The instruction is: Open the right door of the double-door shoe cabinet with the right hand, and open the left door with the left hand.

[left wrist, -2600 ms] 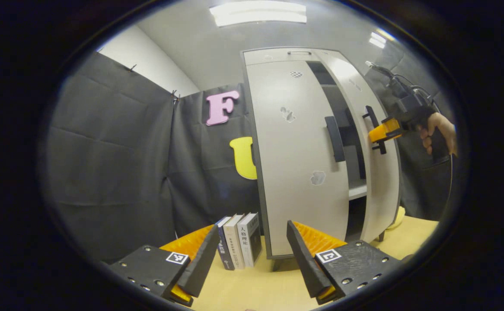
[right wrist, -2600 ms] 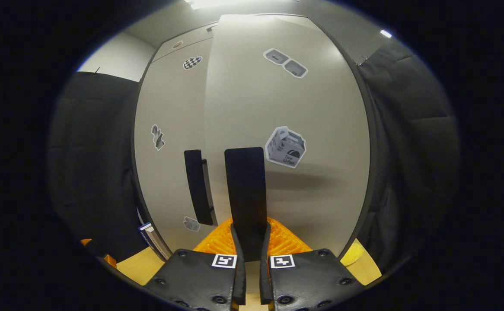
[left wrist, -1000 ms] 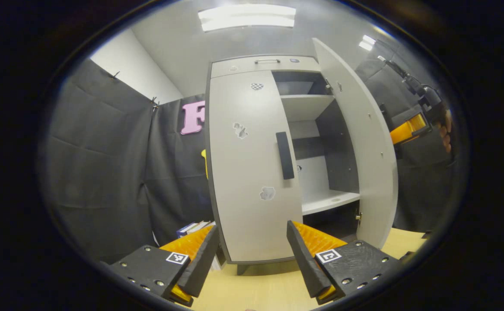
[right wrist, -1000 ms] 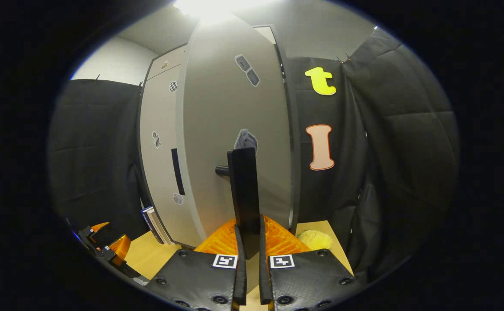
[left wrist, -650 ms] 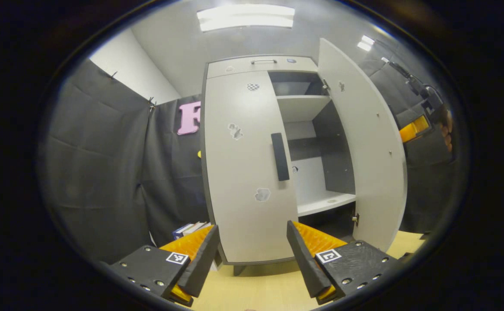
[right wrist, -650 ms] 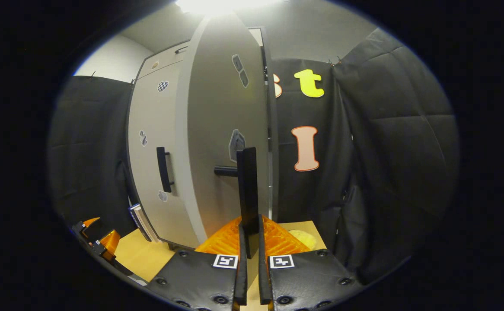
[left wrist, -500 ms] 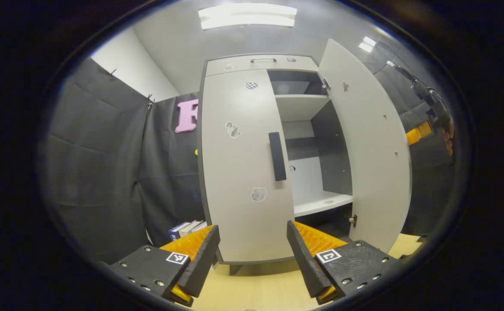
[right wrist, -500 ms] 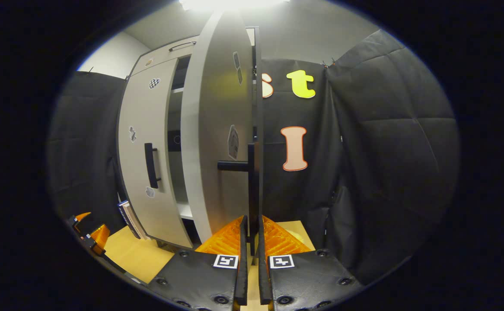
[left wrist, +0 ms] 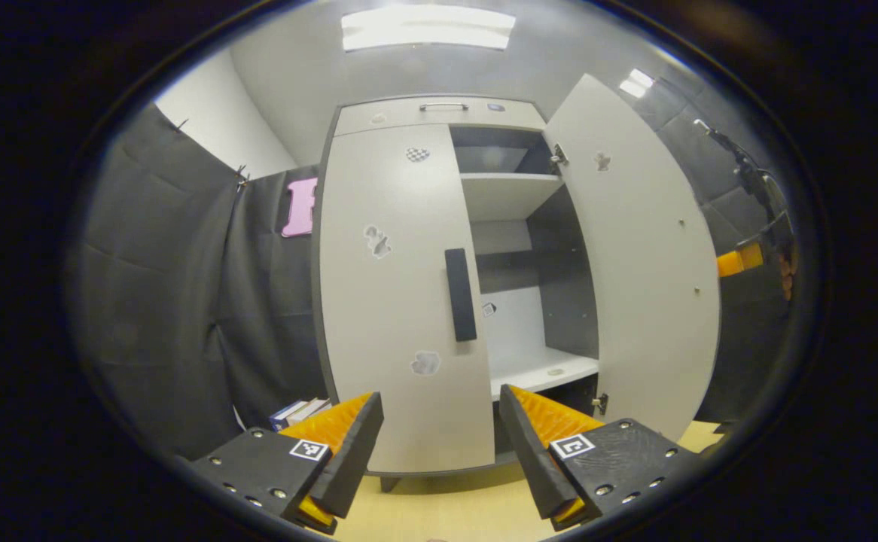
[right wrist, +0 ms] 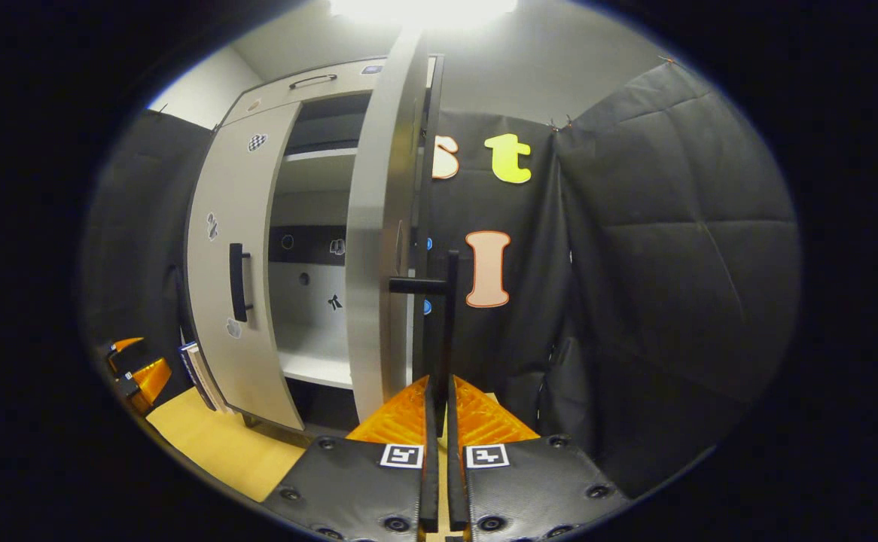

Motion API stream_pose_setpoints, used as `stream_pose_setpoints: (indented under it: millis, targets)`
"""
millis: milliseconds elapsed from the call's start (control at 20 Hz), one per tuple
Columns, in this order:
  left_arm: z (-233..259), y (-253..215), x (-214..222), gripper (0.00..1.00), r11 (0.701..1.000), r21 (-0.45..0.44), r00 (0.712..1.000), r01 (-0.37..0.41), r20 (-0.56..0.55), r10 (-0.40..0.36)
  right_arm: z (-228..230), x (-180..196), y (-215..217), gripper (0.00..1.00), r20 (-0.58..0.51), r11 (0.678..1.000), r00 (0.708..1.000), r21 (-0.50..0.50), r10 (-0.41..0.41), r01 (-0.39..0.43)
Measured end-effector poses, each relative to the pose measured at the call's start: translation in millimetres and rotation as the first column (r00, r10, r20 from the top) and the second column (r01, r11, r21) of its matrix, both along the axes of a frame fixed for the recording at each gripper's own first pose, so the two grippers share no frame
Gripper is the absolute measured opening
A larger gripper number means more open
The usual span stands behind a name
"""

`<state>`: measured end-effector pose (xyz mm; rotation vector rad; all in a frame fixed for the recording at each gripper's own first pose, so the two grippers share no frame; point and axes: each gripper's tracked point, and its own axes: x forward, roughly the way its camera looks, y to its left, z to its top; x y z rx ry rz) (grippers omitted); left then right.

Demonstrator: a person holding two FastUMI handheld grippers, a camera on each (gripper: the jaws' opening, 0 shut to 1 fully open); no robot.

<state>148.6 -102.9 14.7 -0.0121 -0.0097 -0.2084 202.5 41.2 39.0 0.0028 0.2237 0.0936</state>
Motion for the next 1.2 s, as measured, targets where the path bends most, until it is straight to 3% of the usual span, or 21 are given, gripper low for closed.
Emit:
stream_pose_setpoints:
  millis: [50,100,250,450,500,600,650,700,750,800,850,950,1050,1100,1200]
  targets:
    - [6,-4,7,0.89,1.000,-0.005,1.000,0.011,0.004,-0.011,2,-1,-1,0.02,0.004,1.000,1.000,0.006,-0.001,0.001]
    - [11,-9,16,0.91,1.000,-0.009,1.000,0.020,0.009,-0.020,3,-1,-2,0.09,0.008,1.000,1.000,0.013,-0.002,0.002]
    - [25,-25,39,0.91,0.999,-0.014,0.999,0.046,0.020,-0.046,6,-1,-10,0.12,0.015,0.999,0.999,0.018,-0.049,0.049]
    - [41,-41,68,0.91,0.998,0.006,0.997,0.063,0.048,-0.063,6,-4,-40,0.58,0.009,0.990,0.990,0.034,-0.138,0.138]
    - [43,-45,75,0.90,0.998,0.006,0.996,0.066,0.054,-0.066,4,-7,-47,0.78,0.002,0.986,0.987,0.036,-0.160,0.160]
    - [48,-50,92,0.90,0.998,-0.002,0.996,0.064,0.058,-0.063,0,-16,-56,0.97,-0.001,0.979,0.980,0.043,-0.198,0.198]
    - [50,-52,99,0.90,0.998,-0.009,0.996,0.059,0.060,-0.058,-2,-21,-61,0.93,-0.002,0.975,0.977,0.050,-0.215,0.215]
    - [53,-53,108,0.91,0.998,-0.014,0.996,0.055,0.064,-0.054,-5,-28,-66,0.98,-0.002,0.972,0.974,0.057,-0.228,0.228]
    - [56,-53,116,0.92,0.999,-0.016,0.997,0.048,0.068,-0.047,-7,-32,-69,0.93,-0.003,0.969,0.970,0.060,-0.241,0.241]
    - [58,-53,124,0.91,0.999,-0.018,0.997,0.041,0.073,-0.040,-8,-36,-72,0.98,-0.003,0.965,0.967,0.061,-0.256,0.255]
    - [61,-52,131,0.91,0.999,-0.018,0.996,0.033,0.080,-0.032,-9,-39,-76,0.93,-0.003,0.962,0.963,0.059,-0.269,0.268]
    - [68,-50,146,0.91,1.000,-0.026,0.996,0.010,0.092,-0.007,-8,-53,-85,0.98,0.001,0.955,0.957,0.055,-0.290,0.290]
    - [70,-47,157,0.91,0.999,-0.045,0.995,-0.006,0.096,0.010,-10,-60,-91,0.93,0.004,0.948,0.950,0.053,-0.313,0.313]
    - [70,-47,167,0.90,0.998,-0.056,0.996,-0.012,0.092,0.017,-11,-63,-94,1.00,0.004,0.945,0.946,0.050,-0.324,0.323]
    - [63,-47,180,0.90,0.998,-0.068,0.997,-0.019,0.067,0.024,-14,-70,-99,0.98,-0.002,0.939,0.940,0.046,-0.340,0.340]
